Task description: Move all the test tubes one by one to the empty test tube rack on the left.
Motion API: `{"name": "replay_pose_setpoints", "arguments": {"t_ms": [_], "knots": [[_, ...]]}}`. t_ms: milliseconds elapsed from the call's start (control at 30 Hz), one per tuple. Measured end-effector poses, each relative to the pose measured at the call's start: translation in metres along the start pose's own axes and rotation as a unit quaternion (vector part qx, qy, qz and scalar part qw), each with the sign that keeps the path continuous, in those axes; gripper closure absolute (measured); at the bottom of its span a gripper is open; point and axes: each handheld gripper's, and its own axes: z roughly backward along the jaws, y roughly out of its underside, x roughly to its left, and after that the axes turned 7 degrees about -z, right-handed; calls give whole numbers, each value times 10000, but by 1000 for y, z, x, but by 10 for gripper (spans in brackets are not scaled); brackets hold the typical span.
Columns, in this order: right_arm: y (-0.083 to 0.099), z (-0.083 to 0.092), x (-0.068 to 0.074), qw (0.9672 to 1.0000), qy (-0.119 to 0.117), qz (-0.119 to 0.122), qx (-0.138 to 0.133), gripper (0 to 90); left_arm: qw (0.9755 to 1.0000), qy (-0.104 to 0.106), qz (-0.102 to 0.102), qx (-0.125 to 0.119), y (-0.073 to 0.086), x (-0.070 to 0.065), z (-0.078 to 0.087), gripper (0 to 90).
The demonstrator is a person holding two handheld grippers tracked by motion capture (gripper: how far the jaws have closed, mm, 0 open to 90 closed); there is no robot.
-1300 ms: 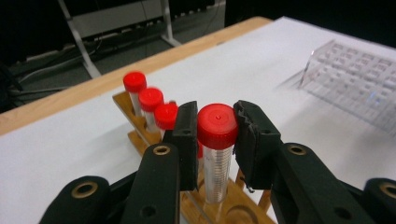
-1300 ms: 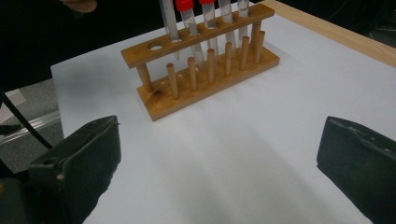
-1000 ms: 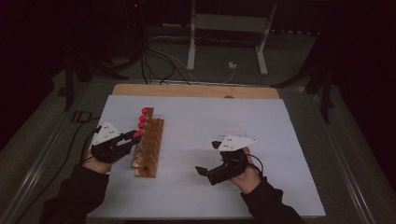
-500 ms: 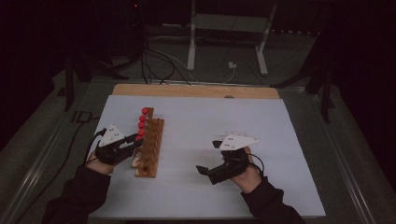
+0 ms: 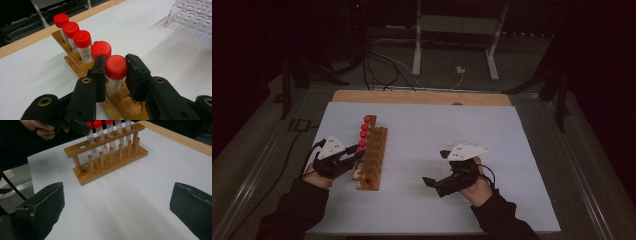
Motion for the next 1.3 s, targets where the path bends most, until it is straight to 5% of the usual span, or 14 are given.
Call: {"name": "replay_pose_setpoints", "arguments": {"t_ms": [200,400,600,700,967,1300], "knots": [[0,0,0,10000,-1,-2,-12,0,10000,54,-19,-16,-1,1,1,670],[-1,2,0,10000,2,-16,-11,0,9996,128,132,-220,-7,3,13,441],[-1,4,-2,10000,21,-4,-62,0,9979,488,236,-356,-15,-4,25,176],[-2,5,-3,9999,42,-19,-96,0,9948,841,266,-512,-19,-9,28,78],[0,8,-4,9998,156,42,-153,0,9889,1352,224,-572,-32,-27,23,8],[8,9,-9,9994,306,60,-152,0,9808,1808,-233,-699,-40,-64,6,8]]}}
